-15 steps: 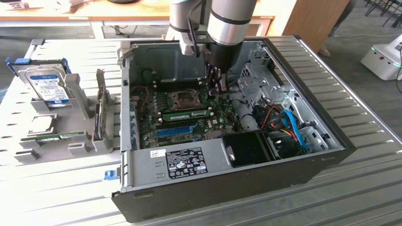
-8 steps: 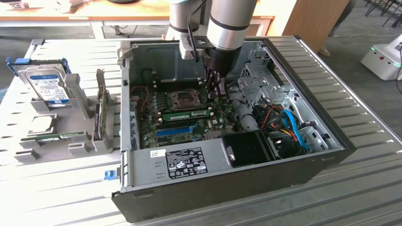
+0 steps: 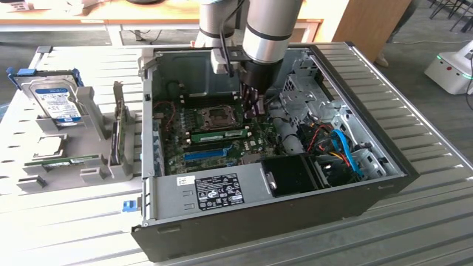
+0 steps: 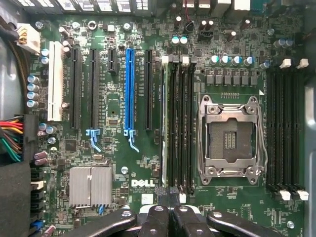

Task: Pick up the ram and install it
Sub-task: 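Press down the ram until it locks into place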

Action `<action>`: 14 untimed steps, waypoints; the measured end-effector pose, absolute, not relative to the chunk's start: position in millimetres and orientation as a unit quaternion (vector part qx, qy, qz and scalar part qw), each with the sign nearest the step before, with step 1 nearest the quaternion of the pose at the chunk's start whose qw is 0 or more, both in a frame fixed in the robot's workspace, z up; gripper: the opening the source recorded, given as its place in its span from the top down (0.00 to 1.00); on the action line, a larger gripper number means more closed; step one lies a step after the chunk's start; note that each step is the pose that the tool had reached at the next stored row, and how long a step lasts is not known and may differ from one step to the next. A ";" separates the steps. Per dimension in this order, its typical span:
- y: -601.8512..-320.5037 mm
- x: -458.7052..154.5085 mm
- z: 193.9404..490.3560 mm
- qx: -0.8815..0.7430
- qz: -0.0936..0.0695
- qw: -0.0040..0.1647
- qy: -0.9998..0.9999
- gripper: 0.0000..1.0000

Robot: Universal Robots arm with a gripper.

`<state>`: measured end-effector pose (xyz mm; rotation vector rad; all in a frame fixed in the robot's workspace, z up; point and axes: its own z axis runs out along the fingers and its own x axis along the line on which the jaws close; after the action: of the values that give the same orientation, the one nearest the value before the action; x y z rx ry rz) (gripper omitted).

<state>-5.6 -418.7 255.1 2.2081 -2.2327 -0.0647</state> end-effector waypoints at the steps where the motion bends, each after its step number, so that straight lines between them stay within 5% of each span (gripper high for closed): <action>1: -418.7 -5.6 253.9 0.703 -0.021 0.000 -0.711 0.90; 14: -418.7 -5.6 243.8 0.703 -0.021 0.001 -0.711 0.90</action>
<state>-5.6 -418.7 243.8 2.2078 -2.2325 -0.0645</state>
